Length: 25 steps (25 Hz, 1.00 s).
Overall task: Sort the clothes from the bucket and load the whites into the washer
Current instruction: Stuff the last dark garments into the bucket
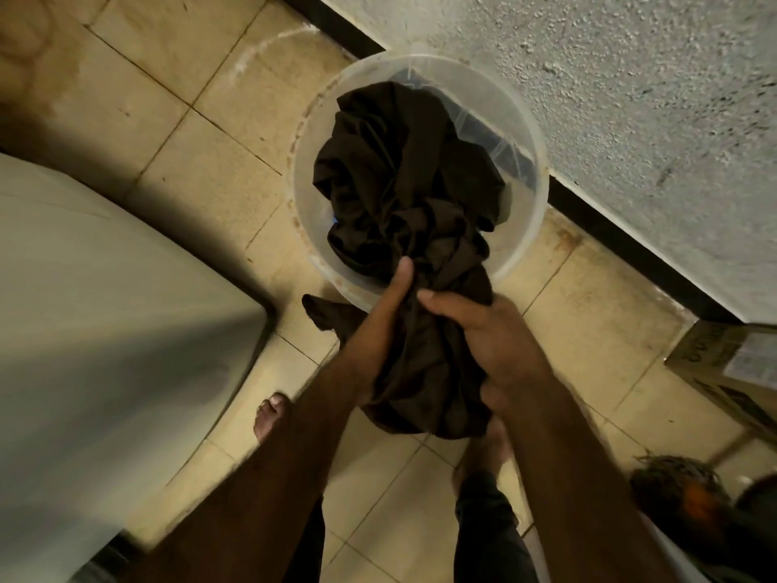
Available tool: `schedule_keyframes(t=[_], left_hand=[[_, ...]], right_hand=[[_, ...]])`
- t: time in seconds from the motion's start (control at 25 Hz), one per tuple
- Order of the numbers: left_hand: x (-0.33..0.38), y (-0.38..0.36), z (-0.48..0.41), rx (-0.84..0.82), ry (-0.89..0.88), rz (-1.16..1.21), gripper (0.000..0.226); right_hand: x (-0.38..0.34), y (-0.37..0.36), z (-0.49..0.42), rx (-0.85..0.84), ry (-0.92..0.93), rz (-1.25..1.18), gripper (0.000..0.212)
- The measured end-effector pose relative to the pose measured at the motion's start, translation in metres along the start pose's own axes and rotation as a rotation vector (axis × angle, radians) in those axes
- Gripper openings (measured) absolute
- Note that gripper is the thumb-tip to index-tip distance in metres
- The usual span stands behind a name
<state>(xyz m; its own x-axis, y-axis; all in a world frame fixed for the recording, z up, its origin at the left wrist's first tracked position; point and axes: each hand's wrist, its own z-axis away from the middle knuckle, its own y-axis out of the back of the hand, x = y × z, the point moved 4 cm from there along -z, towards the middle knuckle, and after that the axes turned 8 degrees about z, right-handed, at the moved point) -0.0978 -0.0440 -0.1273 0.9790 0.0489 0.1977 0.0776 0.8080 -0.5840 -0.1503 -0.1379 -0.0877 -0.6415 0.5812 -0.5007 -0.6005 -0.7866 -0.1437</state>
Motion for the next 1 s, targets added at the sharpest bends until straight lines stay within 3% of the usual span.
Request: schedule_keyframes(t=[0.16,0.28,0.4,0.44,0.52,0.68,0.8,0.88,1.0], left_hand=[[-0.021,-0.003,0.038,-0.111,-0.015,0.071,0.055],[-0.012,-0.004,0.040,0.071,-0.122,-0.253,0.033],[0.012,-0.010,0.036,0.204,-0.167,-0.240,0.030],[0.023,-0.011,0.032,0.225,-0.183,-0.197,0.030],[0.043,-0.009,0.022,0.276,-0.208,-0.172,0.026],[0.055,-0.011,-0.002,0.332,-0.250,-0.360,0.017],[0.056,-0.011,-0.011,0.338,-0.365,-0.505,0.028],[0.054,0.000,-0.011,0.244,-0.308,-0.422,0.037],[0.022,0.006,0.007,-0.090,0.022,-0.042,0.061]], right_hand=[[-0.027,-0.003,-0.036,0.065,-0.051,0.060,0.037],[-0.032,-0.006,-0.052,0.006,-0.020,0.209,0.069],[-0.028,-0.011,-0.057,-0.089,-0.065,0.123,0.107],[-0.022,-0.010,-0.054,-0.116,-0.064,0.075,0.105],[0.003,-0.004,-0.030,-0.194,-0.052,0.043,0.080],[0.032,-0.005,0.002,-0.292,0.017,0.173,0.038],[0.026,0.002,-0.004,-0.157,0.041,0.242,0.022],[0.020,0.005,-0.005,-0.092,0.003,0.192,0.028],[0.003,0.000,-0.005,-0.089,0.006,0.059,0.035]])
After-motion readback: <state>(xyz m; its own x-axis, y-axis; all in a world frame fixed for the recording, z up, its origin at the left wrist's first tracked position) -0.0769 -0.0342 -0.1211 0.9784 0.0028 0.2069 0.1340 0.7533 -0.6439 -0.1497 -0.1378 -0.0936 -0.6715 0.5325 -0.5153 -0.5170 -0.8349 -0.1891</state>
